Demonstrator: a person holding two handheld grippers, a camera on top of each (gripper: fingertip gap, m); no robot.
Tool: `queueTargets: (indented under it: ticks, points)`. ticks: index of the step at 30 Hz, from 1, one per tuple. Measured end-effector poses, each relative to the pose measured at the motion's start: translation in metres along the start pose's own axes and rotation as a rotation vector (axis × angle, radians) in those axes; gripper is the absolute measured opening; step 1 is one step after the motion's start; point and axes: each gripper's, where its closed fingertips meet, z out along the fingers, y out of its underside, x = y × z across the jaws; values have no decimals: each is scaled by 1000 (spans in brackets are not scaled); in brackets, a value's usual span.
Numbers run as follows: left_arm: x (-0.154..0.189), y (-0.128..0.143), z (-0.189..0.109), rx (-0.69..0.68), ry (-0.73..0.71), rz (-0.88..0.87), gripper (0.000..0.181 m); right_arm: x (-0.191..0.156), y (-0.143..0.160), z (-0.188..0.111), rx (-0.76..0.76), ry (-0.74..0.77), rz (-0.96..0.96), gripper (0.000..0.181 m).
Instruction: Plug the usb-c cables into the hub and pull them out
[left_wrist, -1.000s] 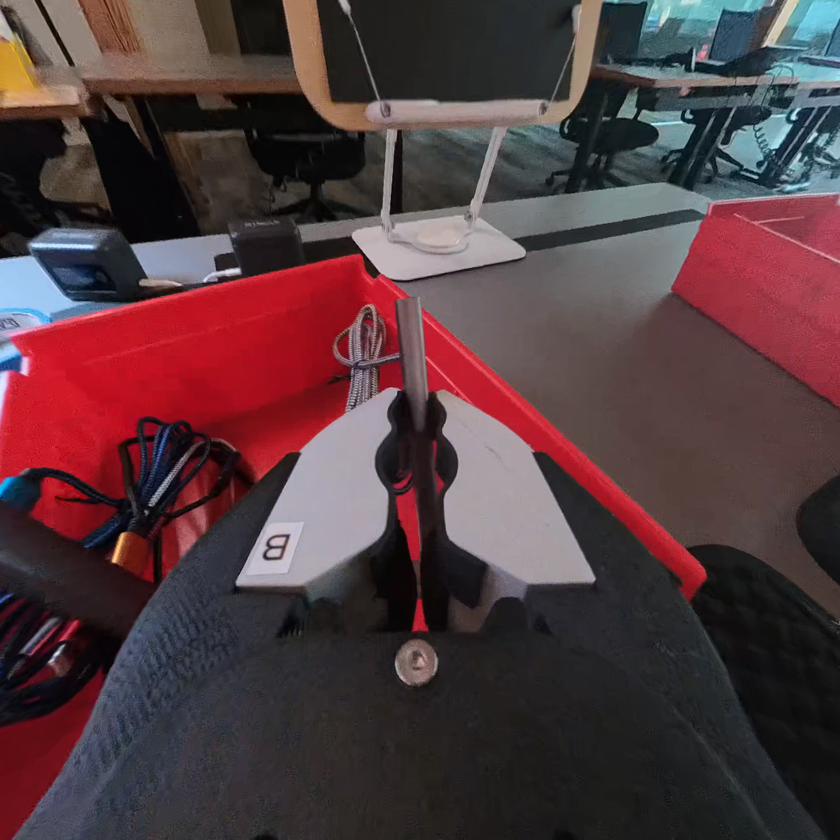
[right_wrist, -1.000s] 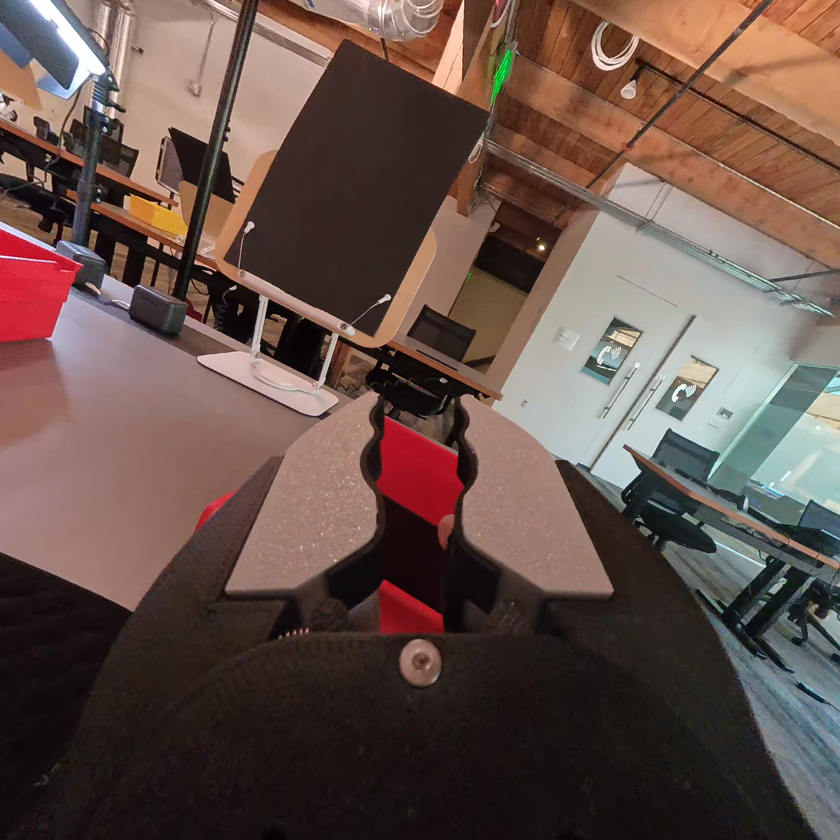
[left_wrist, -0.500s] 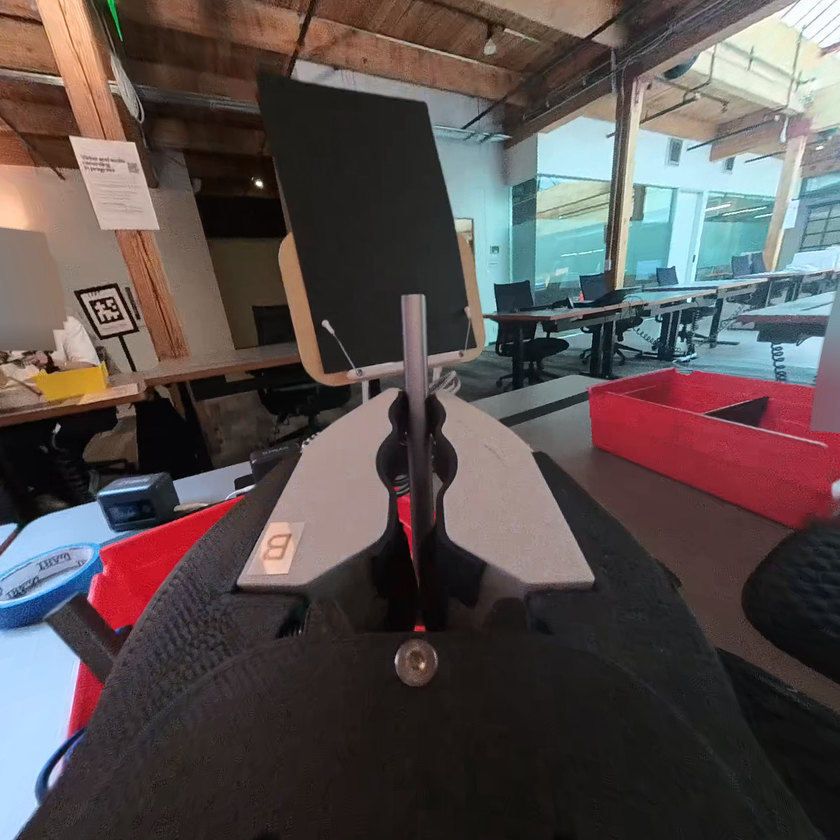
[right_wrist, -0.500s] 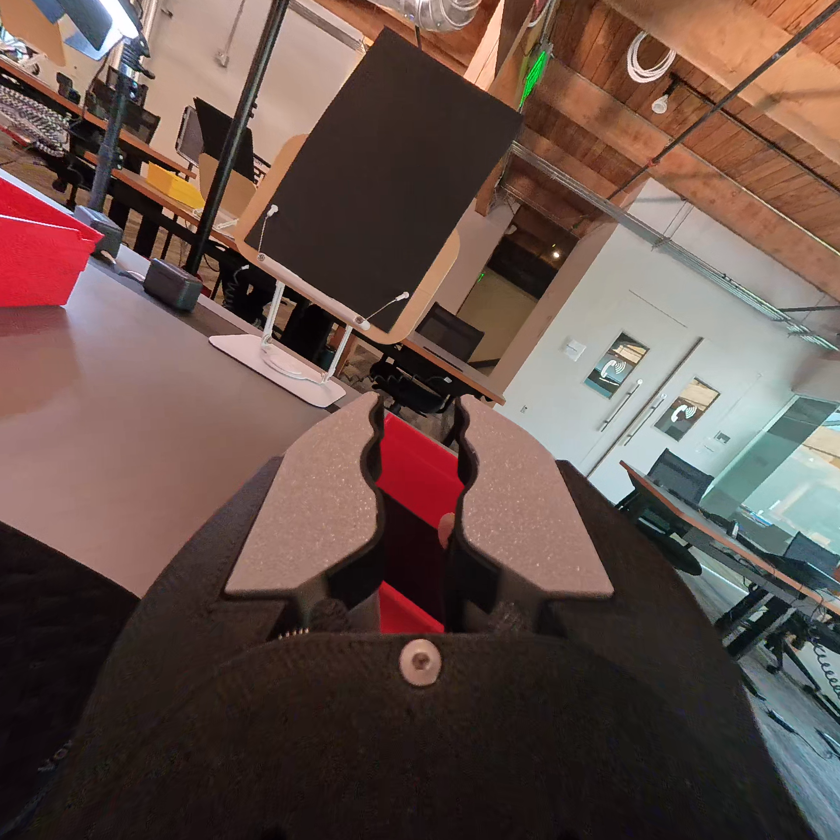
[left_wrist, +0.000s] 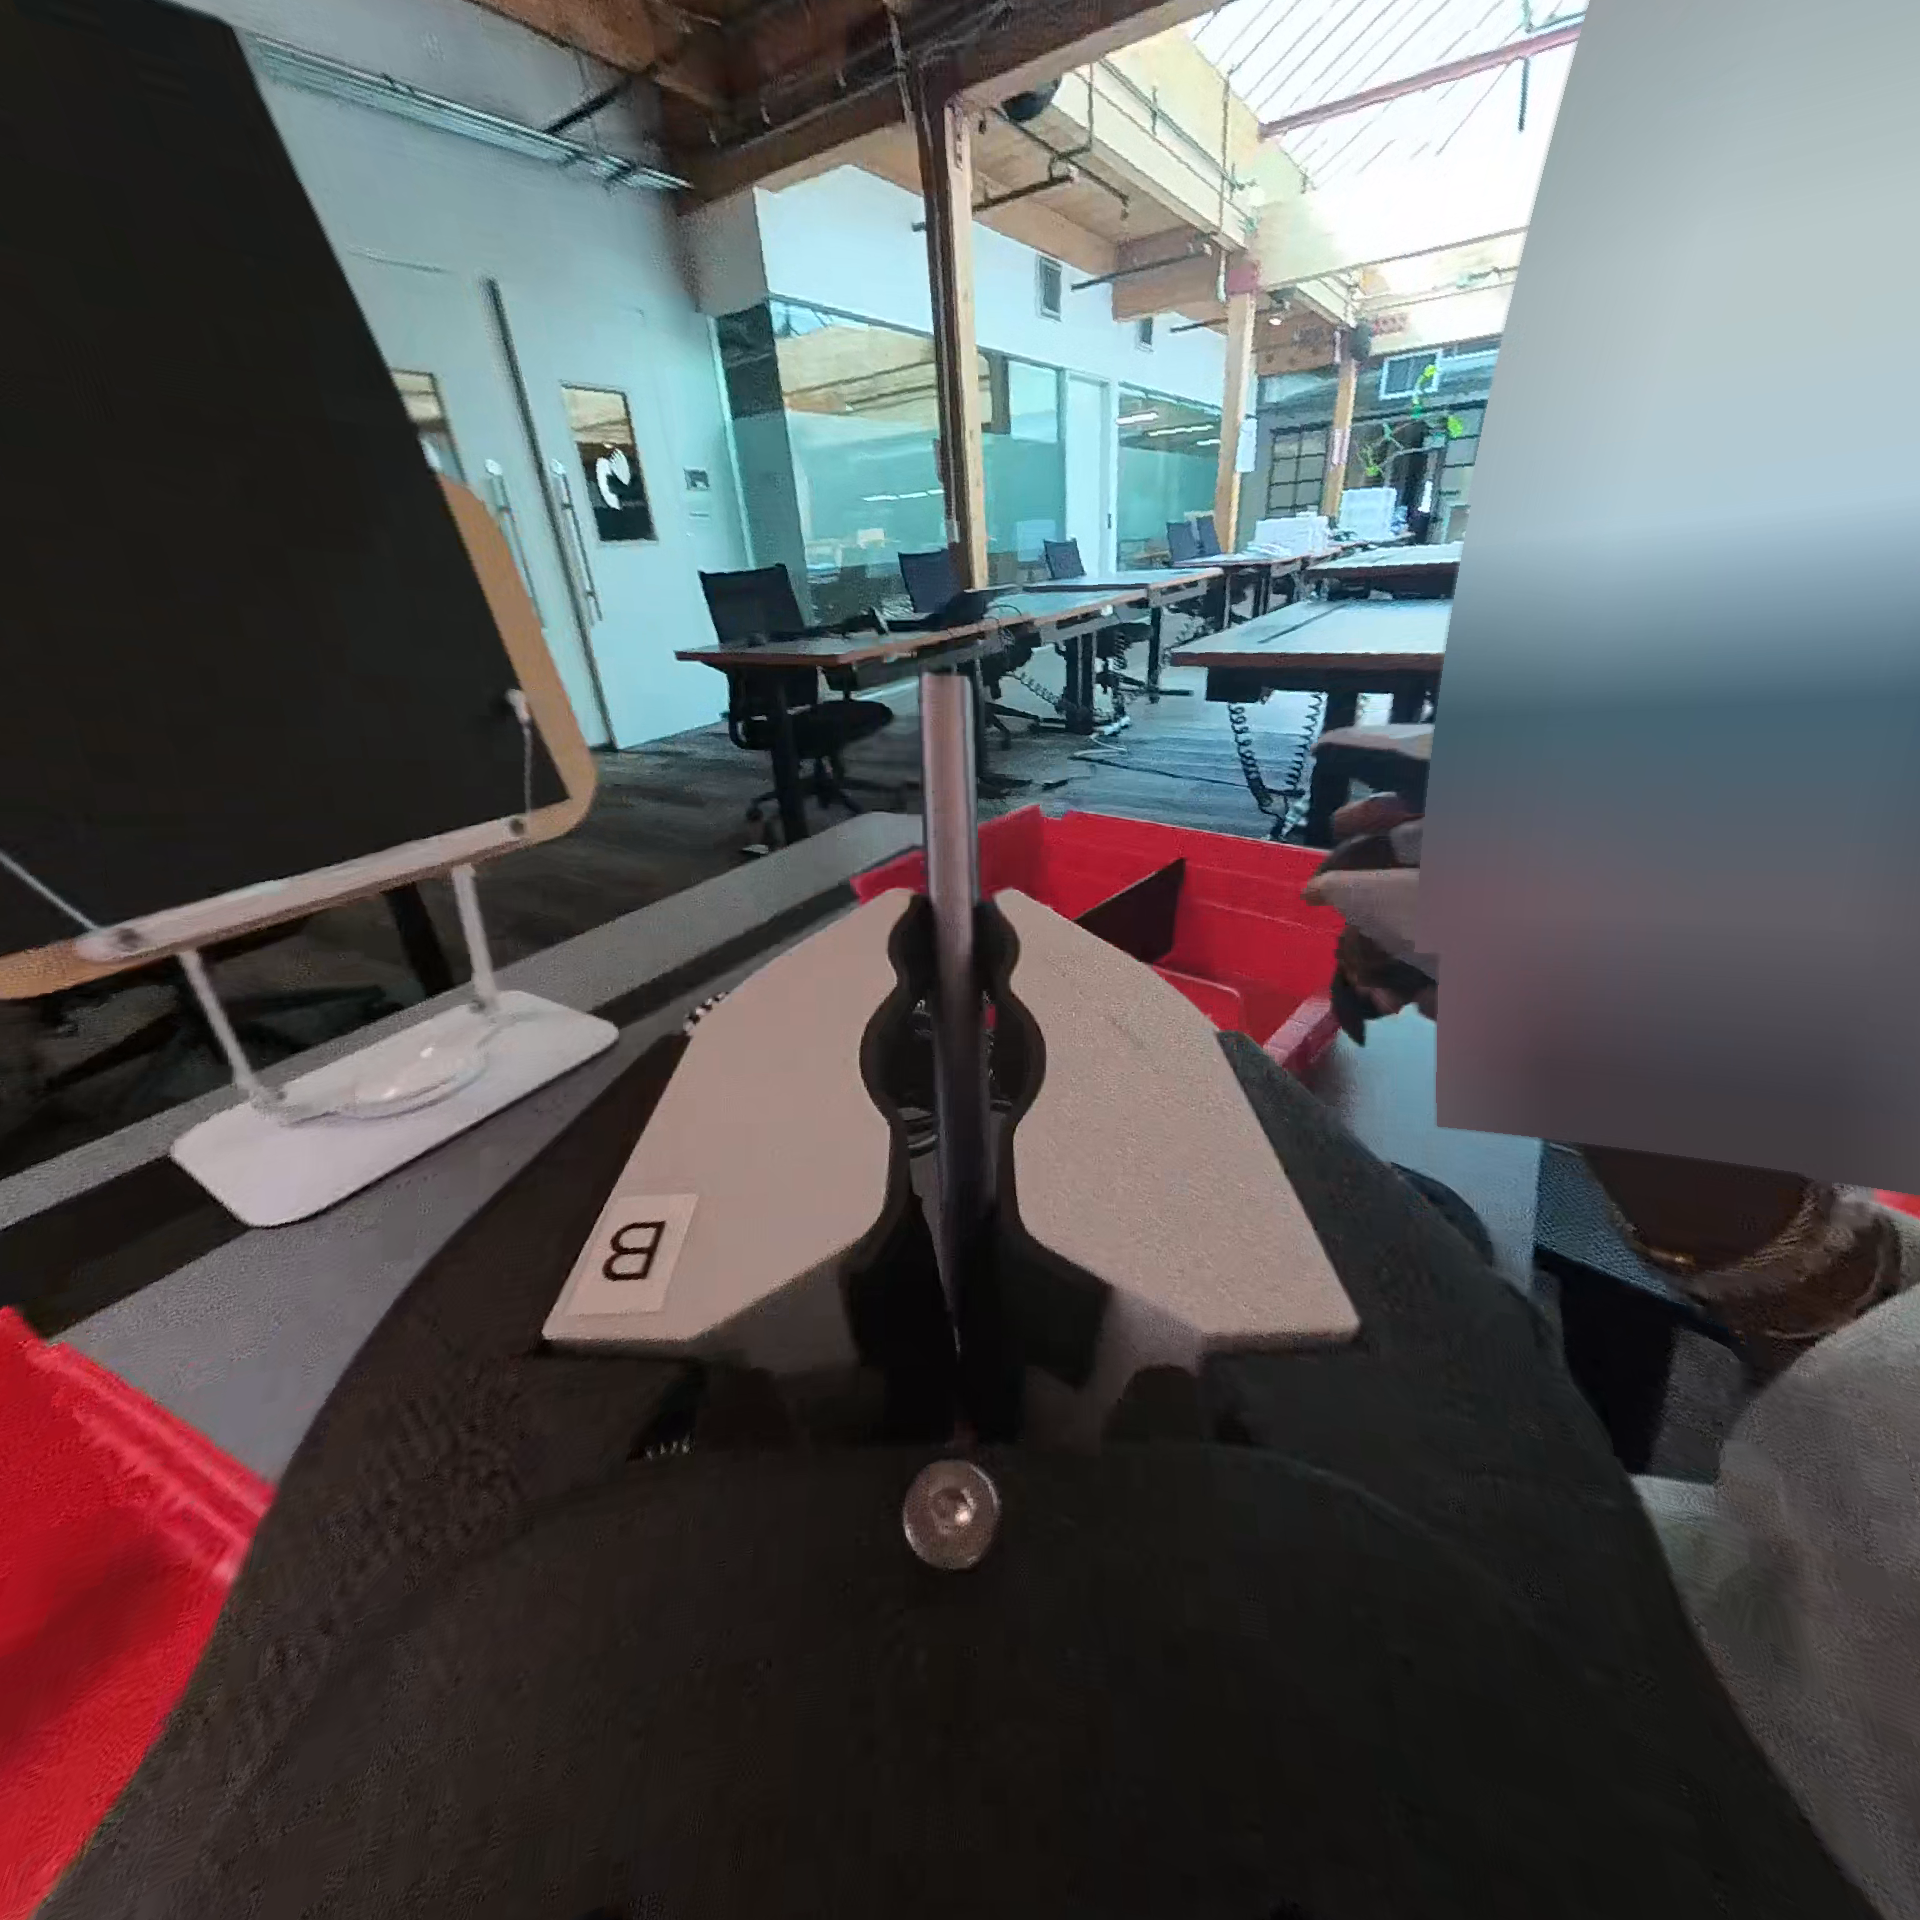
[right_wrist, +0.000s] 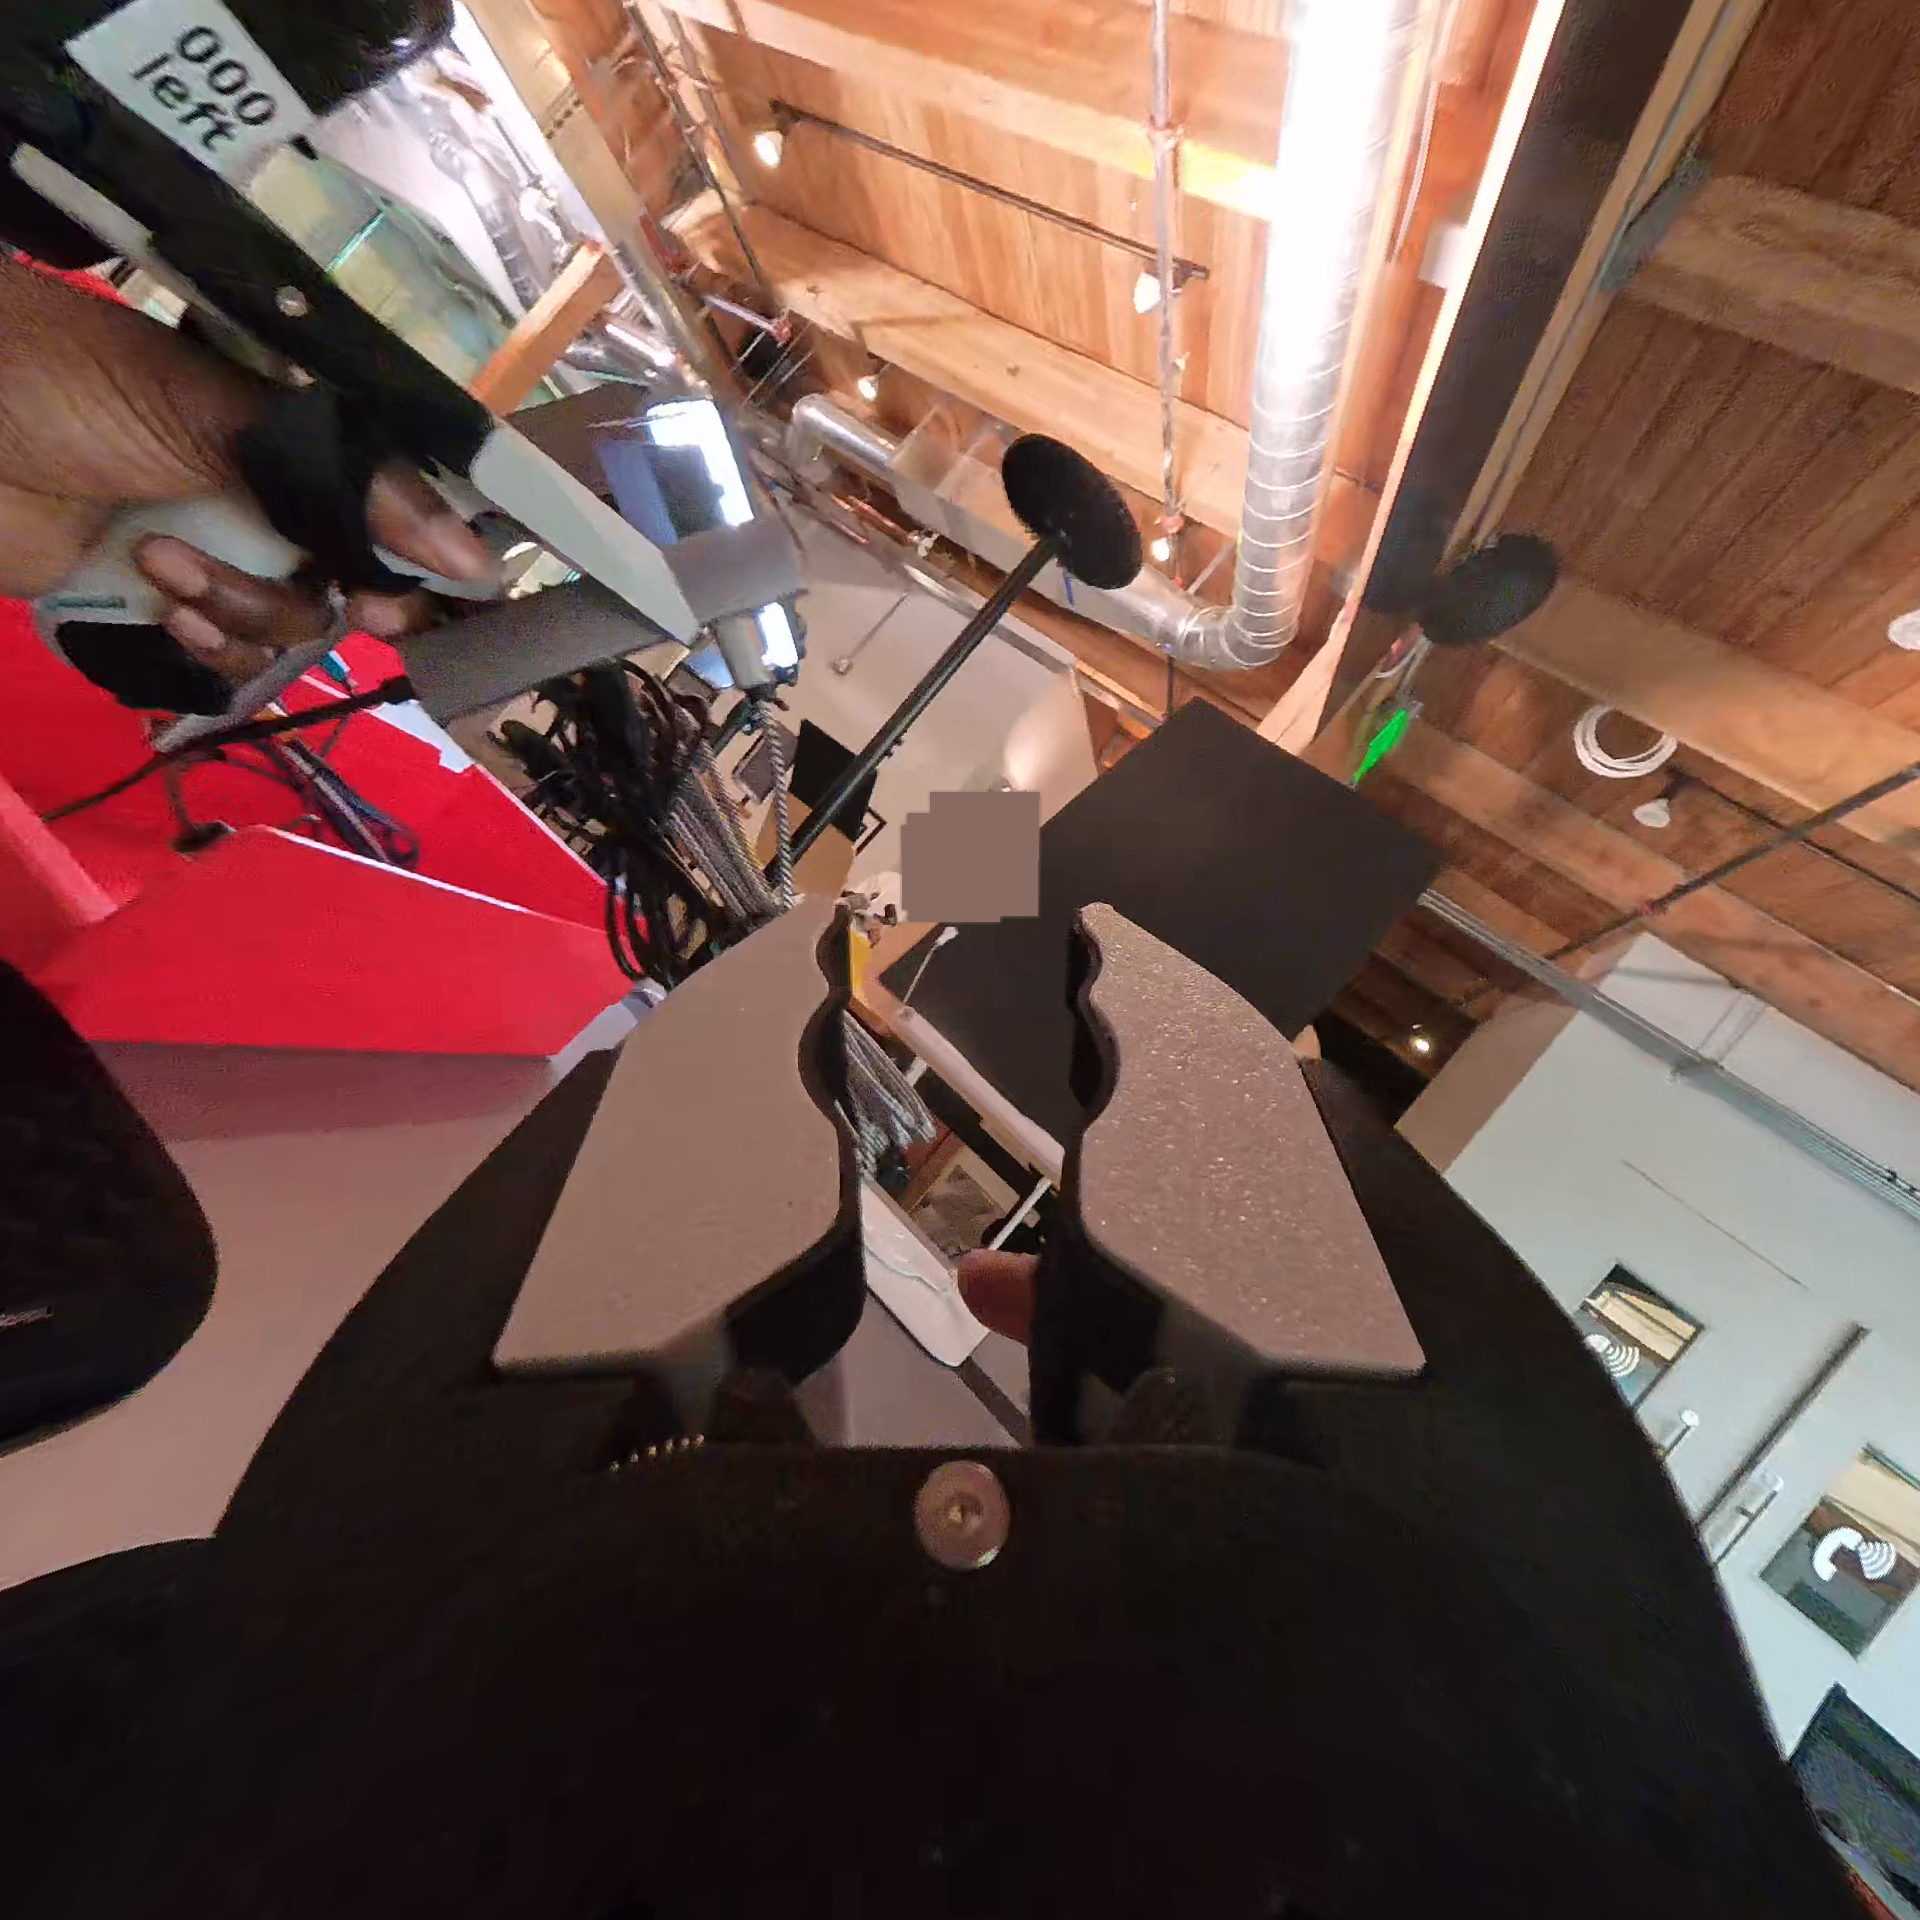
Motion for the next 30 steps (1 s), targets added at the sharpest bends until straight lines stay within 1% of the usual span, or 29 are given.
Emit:
queueTargets:
  ticks: [2, 5, 7, 11, 17, 20, 24, 30]
  points:
    - [20, 14, 14, -41, 72, -16, 7, -24, 1, 12, -37, -59, -20, 37]
    - [43, 32, 28, -92, 151, -21, 7, -43, 13, 24, -116, -79, -69, 33]
    - [55, 40, 33, -116, 193, -25, 7, -46, 19, 27, -155, -64, -87, 26]
    - [71, 53, 40, -163, 249, 2, 7, -51, 26, 28, -193, -86, -74, 11]
    - [65, 59, 42, -188, 144, 112, 7, -54, 38, 31, -267, -62, -115, 10]
    - [58, 66, 40, -238, 105, 129, 6, -62, 45, 35, -280, -67, -106, 10]
    - [50, 74, 33, -286, 89, 103, 6, -74, 51, 38, -273, -96, -101, 10]
    - [45, 76, 32, -279, 69, 94, 5, -78, 54, 40, -282, -110, -39, 10]
